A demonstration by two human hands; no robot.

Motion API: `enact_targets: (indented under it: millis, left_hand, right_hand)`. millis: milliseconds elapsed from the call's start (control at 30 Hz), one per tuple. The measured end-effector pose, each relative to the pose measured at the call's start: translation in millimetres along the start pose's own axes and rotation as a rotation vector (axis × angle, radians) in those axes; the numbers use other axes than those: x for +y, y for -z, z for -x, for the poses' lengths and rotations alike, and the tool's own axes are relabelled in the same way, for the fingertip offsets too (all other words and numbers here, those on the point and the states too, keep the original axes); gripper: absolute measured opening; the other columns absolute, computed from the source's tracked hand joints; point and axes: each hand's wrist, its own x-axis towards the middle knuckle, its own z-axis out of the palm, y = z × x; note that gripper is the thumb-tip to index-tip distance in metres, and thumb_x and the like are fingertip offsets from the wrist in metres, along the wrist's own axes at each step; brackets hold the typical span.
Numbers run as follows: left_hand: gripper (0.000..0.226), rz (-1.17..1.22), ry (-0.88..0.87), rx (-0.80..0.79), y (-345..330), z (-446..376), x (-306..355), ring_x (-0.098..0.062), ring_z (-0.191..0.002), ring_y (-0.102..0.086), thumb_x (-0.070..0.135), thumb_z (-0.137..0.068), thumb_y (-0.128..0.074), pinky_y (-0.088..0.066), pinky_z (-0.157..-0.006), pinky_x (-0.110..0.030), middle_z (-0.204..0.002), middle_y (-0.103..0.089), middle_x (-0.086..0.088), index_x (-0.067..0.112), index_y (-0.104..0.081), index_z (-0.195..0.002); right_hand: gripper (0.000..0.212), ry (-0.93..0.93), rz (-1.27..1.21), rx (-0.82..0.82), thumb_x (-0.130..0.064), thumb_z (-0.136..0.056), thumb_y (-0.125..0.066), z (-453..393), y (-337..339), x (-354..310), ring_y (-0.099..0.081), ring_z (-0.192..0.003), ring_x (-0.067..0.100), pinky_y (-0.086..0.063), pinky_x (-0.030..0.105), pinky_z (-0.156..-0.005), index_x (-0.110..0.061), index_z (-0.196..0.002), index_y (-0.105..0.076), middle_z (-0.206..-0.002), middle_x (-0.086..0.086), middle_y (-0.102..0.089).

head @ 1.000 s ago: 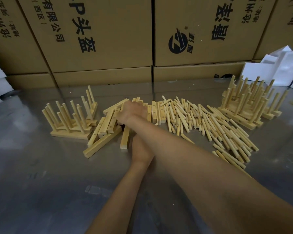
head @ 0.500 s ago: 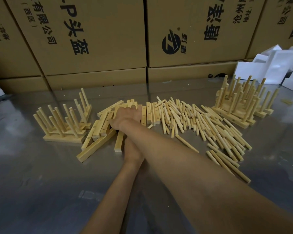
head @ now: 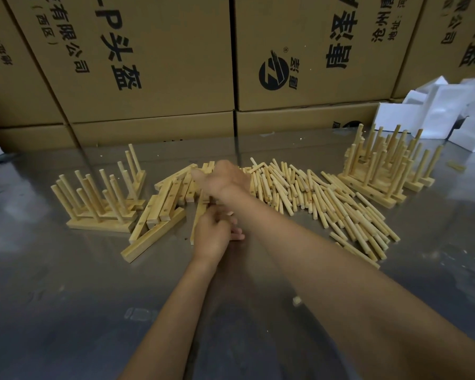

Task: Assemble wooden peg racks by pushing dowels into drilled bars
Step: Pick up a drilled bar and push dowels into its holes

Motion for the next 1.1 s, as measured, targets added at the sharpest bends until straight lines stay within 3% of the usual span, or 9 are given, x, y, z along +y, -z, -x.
enact_targets:
  millis: [167, 300, 400, 533, 633, 800, 933, 1000, 1100]
  left_hand:
    - [0.027, 0.346, 0.129, 0.001, 2, 3, 13, -0.022, -0.055, -0.067, 0.012, -0.108, -0.032, -0.058, -0.051, -0.031, -0.082, -0.064, -0.019, 0.003, -0.055, -0.119]
    - [0.036, 0.367, 0.156, -0.048, 5, 11, 19, -0.026, -0.067, -0.072, 0.033, -0.11, -0.033, -0.06, -0.058, -0.031, -0.084, -0.07, -0.018, 0.009, -0.059, -0.11]
    - [0.022, 0.325, 0.126, -0.064, 4, 17, 20, -0.021, -0.067, -0.073, 0.022, -0.104, -0.052, -0.058, -0.058, -0.027, -0.083, -0.073, -0.015, 0.007, -0.064, -0.114]
    - [0.031, 0.315, 0.105, -0.185, 6, 19, 21, -0.024, -0.084, -0.074, 0.026, -0.096, -0.067, -0.061, -0.074, -0.033, -0.095, -0.075, -0.013, 0.012, -0.064, -0.124]
    - [0.029, 0.315, 0.092, -0.203, 6, 19, 21, -0.021, -0.083, -0.074, 0.024, -0.095, -0.069, -0.059, -0.073, -0.03, -0.091, -0.074, -0.007, 0.013, -0.067, -0.122]
    - [0.037, 0.372, 0.137, -0.141, 6, 15, 19, -0.016, -0.087, -0.075, 0.022, -0.092, -0.071, -0.057, -0.069, -0.028, -0.1, -0.078, -0.003, 0.021, -0.059, -0.128]
    - [0.062, 0.384, 0.104, -0.182, 6, 14, 19, -0.018, -0.098, -0.072, 0.016, -0.094, -0.066, -0.056, -0.073, -0.029, -0.112, -0.074, 0.004, 0.036, -0.042, -0.148]
    - [0.062, 0.411, 0.118, -0.205, 9, 15, 21, -0.014, -0.086, -0.068, 0.015, -0.096, -0.059, -0.052, -0.074, -0.029, -0.111, -0.068, 0.004, 0.039, -0.041, -0.15]
    - [0.048, 0.503, 0.148, -0.263, 14, 17, 23, -0.011, -0.057, -0.052, 0.018, -0.1, -0.047, -0.045, -0.05, -0.025, -0.078, -0.061, -0.001, 0.039, -0.049, -0.144]
  right_hand:
    - [0.045, -0.123, -0.342, -0.024, -0.052, -0.086, -0.058, 37, 32, 47, -0.049, -0.056, 0.016, -0.038, 0.029, -0.057, -0.018, -0.057, -0.048, -0.05, -0.008, -0.046]
    - [0.044, -0.081, -0.338, -0.111, -0.045, -0.085, -0.061, 78, 35, 85, -0.056, -0.058, 0.002, -0.042, 0.026, -0.061, -0.007, -0.065, -0.068, -0.059, 0.001, -0.06]
    - [0.022, 0.005, -0.343, -0.151, -0.038, -0.085, -0.067, 96, 37, 103, -0.061, -0.072, 0.0, -0.045, 0.019, -0.066, -0.019, -0.077, -0.075, -0.075, -0.006, -0.071]
    - [0.014, 0.074, -0.426, -0.231, -0.028, -0.089, -0.069, 101, 49, 116, -0.057, -0.068, -0.01, -0.04, 0.003, -0.059, -0.018, -0.085, -0.077, -0.08, -0.007, -0.072]
    - [0.015, 0.134, -0.339, -0.302, -0.029, -0.091, -0.066, 100, 53, 121, -0.059, -0.075, -0.008, -0.041, 0.006, -0.062, -0.02, -0.09, -0.078, -0.086, -0.008, -0.073]
    - [0.005, 0.118, 0.018, 0.041, -0.028, -0.087, -0.066, 86, 79, 158, -0.061, -0.089, 0.011, -0.051, 0.031, -0.079, -0.025, -0.087, -0.071, -0.086, -0.011, -0.066]
    - [0.011, -0.004, 0.043, -0.115, -0.025, -0.079, -0.074, 85, 78, 170, -0.059, -0.083, 0.011, -0.049, 0.032, -0.074, -0.028, -0.08, -0.064, -0.081, -0.012, -0.062]
    - [0.012, -0.016, 0.053, -0.068, -0.019, -0.081, -0.07, 85, 73, 170, -0.059, -0.08, 0.011, -0.046, 0.029, -0.068, -0.026, -0.075, -0.063, -0.078, -0.013, -0.061]
    - [0.016, 0.004, 0.049, -0.027, -0.017, -0.087, -0.063, 87, 74, 166, -0.06, -0.077, 0.012, -0.05, 0.031, -0.069, -0.026, -0.075, -0.061, -0.076, -0.011, -0.063]
